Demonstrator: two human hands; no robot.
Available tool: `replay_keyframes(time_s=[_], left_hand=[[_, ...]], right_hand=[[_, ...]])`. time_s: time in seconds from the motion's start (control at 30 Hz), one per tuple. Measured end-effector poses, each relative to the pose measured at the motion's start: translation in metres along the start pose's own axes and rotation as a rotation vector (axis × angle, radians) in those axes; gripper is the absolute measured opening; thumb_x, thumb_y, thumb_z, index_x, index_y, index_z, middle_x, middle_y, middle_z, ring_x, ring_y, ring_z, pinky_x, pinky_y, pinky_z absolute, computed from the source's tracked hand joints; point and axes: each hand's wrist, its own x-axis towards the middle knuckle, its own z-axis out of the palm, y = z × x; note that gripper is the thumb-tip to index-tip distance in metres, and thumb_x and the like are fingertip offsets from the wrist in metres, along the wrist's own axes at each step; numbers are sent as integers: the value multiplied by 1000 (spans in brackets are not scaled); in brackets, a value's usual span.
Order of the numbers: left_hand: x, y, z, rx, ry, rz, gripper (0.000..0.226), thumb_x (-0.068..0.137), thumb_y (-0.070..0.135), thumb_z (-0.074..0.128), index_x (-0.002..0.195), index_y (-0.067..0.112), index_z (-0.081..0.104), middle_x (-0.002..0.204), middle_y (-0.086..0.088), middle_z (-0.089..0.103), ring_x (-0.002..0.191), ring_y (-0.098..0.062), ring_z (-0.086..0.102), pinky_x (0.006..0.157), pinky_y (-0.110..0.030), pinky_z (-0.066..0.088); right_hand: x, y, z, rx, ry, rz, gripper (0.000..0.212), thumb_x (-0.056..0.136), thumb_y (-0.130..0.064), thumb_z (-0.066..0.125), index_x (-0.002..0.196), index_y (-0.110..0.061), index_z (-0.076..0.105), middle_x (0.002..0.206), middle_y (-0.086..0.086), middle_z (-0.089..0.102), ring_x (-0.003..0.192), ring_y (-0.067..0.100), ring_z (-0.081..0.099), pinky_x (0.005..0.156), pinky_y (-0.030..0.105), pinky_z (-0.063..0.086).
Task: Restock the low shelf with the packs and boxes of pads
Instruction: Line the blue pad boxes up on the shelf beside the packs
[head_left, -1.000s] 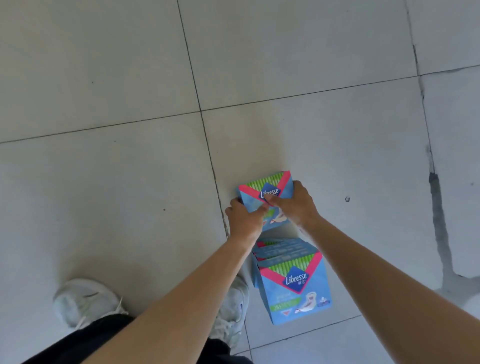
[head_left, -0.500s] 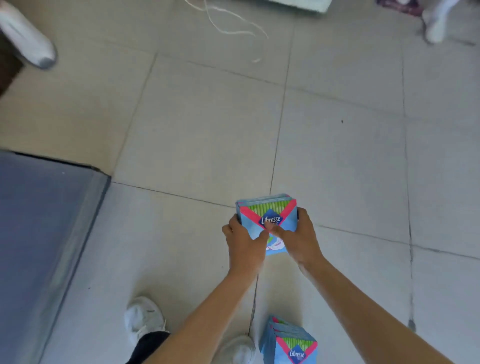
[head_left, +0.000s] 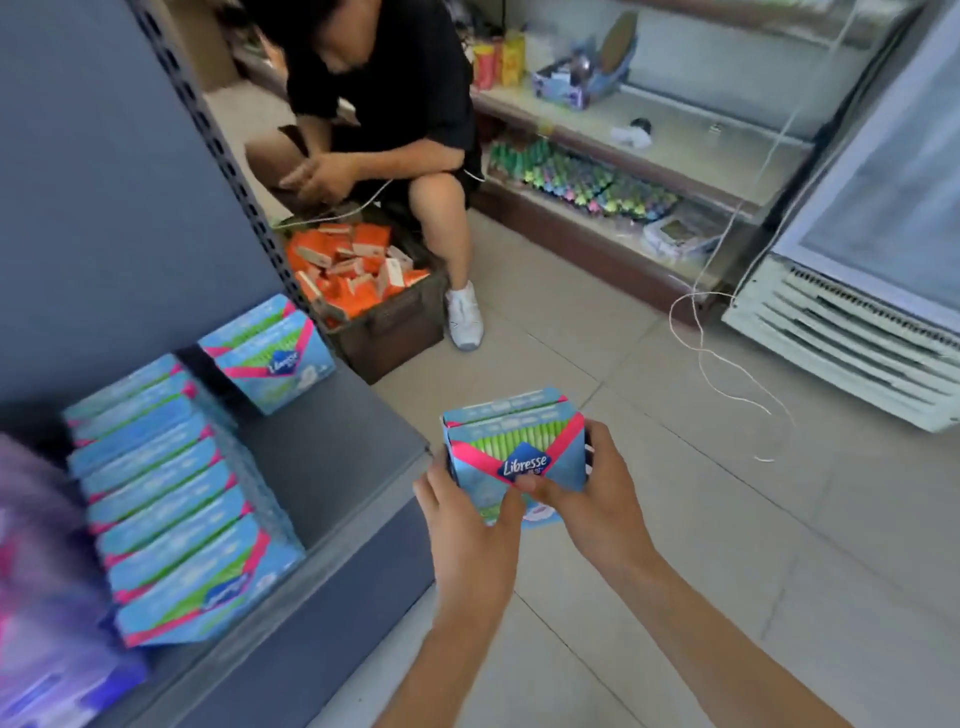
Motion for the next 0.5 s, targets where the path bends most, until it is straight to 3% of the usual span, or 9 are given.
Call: replay_keyframes(time_s=[0.1,0.2,0.33,0.5], left_hand=[[25,-8,-20,16,122,-5,68,80,14,73,137,16,36,120,2,38,91,11,41,65,7,35],[47,-16,-33,33,226,-23,70,81,13,72,140,16,34,121,3,37,94,30,36,64,7,35],[77,-29,-42,70,338,-41,78,78,13,74,142,22,31,123,10,35,107,26,34,75,9,31],[114,-38,-55,131,450,-11,78,76,11,74,141,19,32,127,8,37,109,17,36,82,11,26]], right_hand=[[30,6,36,-15,-94,-3,69,55,-16,84,117,-16,53,111,-1,68,94,7,68,70,18,54],[58,16,63,-43,-179,-19,68,57,-11,87,116,-15,53,110,0,68,95,10,68,73,22,56],[93,25,90,-81,-298,-36,73,57,-8,90,119,-17,51,113,-2,66,101,8,65,78,20,55],[132,30,126,-195,-406,-193,80,57,-15,91,116,-43,44,120,-7,54,113,1,54,88,10,46]])
